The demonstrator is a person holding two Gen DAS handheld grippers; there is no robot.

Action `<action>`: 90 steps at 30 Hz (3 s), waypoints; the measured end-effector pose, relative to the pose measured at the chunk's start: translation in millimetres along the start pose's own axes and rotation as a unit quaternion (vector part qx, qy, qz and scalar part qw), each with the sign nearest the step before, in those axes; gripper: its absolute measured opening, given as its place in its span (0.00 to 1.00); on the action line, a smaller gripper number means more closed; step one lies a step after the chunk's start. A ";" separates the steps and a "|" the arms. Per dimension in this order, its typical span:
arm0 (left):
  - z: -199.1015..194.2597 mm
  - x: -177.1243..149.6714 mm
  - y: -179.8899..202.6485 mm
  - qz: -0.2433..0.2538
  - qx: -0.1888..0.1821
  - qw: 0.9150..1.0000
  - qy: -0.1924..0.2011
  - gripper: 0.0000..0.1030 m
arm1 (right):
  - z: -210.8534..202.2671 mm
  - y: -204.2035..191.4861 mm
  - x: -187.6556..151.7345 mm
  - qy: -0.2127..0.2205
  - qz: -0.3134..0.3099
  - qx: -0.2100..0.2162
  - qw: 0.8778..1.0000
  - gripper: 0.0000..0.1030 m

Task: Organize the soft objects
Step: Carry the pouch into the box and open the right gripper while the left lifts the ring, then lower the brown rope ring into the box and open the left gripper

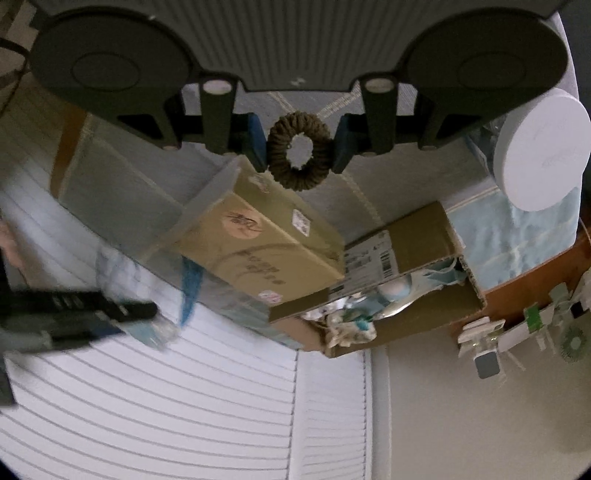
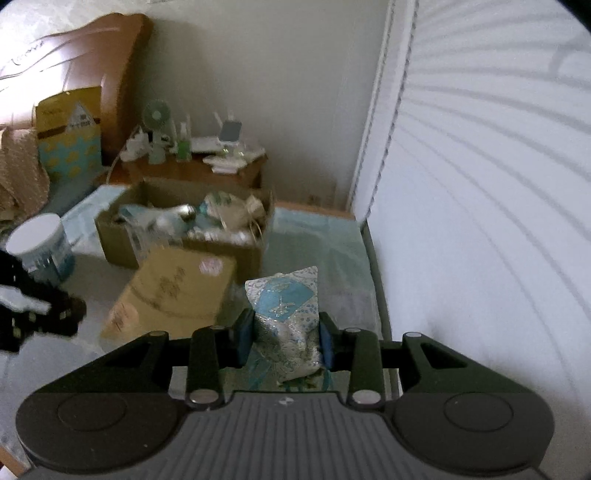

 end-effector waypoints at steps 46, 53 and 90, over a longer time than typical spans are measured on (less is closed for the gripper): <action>-0.9 9.6 -22.8 -0.052 0.019 0.998 0.016 0.35 | 143.0 -39.8 128.1 0.042 -0.077 0.191 0.978 1.00; -6.7 24.4 -25.8 -0.049 0.020 0.998 0.025 0.35 | 108.9 -37.8 93.2 0.009 -0.039 0.138 0.990 1.00; 18.3 88.4 -36.3 -0.029 0.142 0.984 0.103 0.99 | 12.7 -42.3 23.0 -0.004 0.030 0.089 0.996 1.00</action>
Point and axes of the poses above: each gripper's, at about its wrist camera, not at the fingertips, and z roughly the way its jaws point, y to its right, x to its top, the point moved 1 cm from there along z, roughly the way its jaws point, and after that the axes turned 10 degrees about -z, right-handed, at the moved point
